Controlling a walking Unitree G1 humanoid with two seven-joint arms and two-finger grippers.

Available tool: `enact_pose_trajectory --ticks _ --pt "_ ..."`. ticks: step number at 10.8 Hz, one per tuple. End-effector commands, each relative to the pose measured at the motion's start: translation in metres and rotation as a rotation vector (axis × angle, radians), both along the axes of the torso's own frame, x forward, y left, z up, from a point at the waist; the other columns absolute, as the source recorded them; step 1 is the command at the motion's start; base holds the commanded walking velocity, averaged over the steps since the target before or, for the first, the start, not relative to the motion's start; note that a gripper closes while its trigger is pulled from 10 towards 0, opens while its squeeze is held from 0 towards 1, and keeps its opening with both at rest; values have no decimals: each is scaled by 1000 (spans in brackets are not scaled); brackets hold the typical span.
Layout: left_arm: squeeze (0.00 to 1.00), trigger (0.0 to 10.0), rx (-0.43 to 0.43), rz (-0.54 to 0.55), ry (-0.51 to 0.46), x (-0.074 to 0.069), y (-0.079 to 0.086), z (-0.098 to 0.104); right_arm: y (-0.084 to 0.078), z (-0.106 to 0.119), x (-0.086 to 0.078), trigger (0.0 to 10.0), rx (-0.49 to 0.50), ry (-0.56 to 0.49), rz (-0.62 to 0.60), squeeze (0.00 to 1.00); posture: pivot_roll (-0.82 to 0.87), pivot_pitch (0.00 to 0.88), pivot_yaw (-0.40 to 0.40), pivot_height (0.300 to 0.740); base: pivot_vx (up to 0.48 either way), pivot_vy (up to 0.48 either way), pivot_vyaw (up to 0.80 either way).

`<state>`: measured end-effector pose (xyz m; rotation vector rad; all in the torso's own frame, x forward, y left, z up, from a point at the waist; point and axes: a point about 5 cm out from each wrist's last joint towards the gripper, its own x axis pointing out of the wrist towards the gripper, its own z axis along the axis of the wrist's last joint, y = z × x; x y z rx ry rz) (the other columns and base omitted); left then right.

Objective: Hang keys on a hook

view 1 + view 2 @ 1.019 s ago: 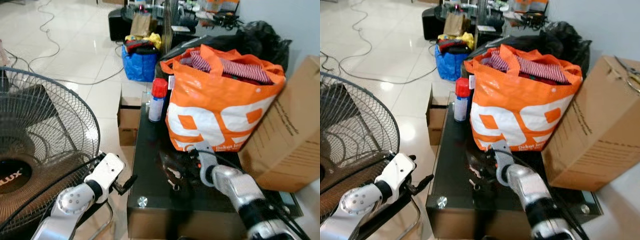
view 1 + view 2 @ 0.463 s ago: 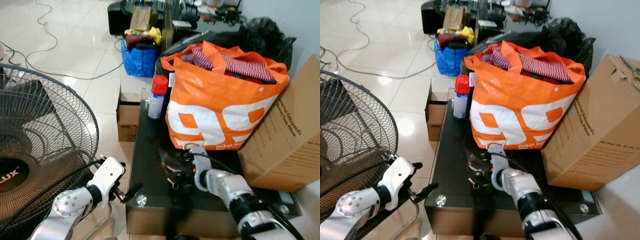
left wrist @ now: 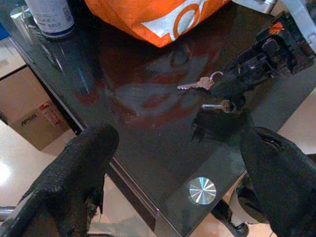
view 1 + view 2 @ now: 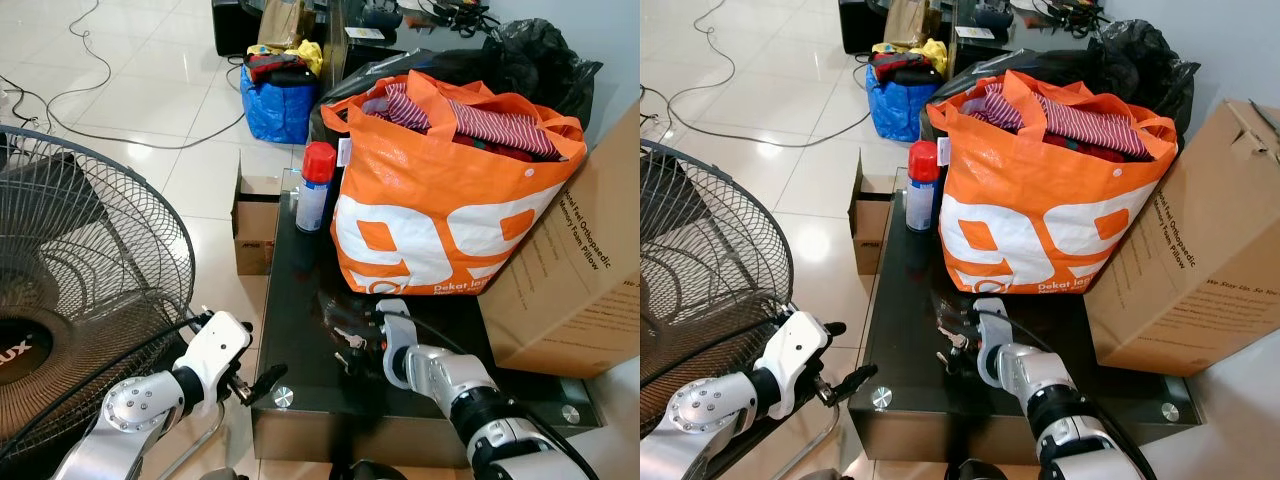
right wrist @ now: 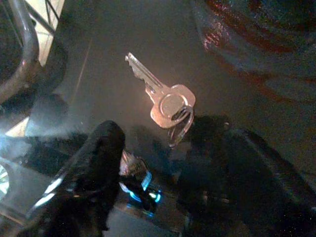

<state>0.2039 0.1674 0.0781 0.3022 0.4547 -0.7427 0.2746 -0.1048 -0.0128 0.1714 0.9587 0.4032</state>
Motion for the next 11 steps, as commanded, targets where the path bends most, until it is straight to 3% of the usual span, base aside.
enact_pose_trajectory --ticks 1,11 --pt "824 10000 -14 -22 11 -3 -4 1 -1 2 3 0 32 -5 -43 0 -7 86 -125 740 0 0 0" --pt "824 10000 -4 -15 21 -2 -2 -5 3 8 7 0 43 -3 -36 0 -2 69 -132 740 0 0 0"
